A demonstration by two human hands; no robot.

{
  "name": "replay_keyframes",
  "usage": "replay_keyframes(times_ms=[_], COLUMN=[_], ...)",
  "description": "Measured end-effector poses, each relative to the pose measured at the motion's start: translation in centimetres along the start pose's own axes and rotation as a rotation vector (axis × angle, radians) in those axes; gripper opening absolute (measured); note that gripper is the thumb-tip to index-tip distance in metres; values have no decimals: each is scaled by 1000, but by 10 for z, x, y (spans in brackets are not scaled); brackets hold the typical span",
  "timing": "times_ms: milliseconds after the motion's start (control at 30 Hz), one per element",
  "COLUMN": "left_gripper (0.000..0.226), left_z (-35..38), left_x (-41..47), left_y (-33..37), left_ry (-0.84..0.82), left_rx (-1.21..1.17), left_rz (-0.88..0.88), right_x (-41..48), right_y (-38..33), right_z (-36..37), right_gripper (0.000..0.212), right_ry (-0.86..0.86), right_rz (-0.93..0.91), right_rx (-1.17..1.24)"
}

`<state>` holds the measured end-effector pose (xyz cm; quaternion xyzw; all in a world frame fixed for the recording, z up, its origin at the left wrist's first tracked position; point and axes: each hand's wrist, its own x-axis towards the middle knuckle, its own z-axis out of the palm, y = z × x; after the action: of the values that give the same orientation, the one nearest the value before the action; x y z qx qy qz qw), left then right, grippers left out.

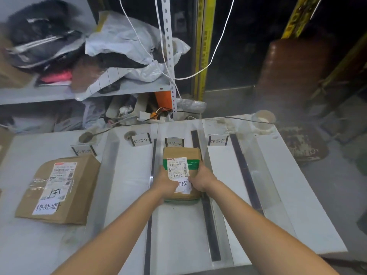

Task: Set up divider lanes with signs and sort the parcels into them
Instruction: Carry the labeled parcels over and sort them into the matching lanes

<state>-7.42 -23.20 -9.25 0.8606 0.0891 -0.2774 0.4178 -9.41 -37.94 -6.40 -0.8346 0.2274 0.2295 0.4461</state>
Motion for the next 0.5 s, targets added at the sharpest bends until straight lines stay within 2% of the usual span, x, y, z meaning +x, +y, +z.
replay_keyframes(times_ms=[100,167,233,333,433,500], left_gripper=[85,100,97,69,80,81], left_z=[15,22,11,-15,-48,-73], left_x=[42,53,30,-6,-29,-49], left_y=[-32,-39,-18,19,47,62], left_ry=[-6,-7,19,68,175,234], left_rx=[64,84,97,187,316,395], left_rz=[12,42,93,196,301,312], right_x=[6,6,3,-6,-21,-33], right_y=[0,-2,-4,-15,-34,-48], right_z=[6,7,5,-10,-32,-46], right_gripper=[55,54,48,51,69,72], right_ry=[26,38,44,52,97,119], right_rz=[16,7,-9,-56,-150,-232], right_rx=[37,46,48,1,-110,-197])
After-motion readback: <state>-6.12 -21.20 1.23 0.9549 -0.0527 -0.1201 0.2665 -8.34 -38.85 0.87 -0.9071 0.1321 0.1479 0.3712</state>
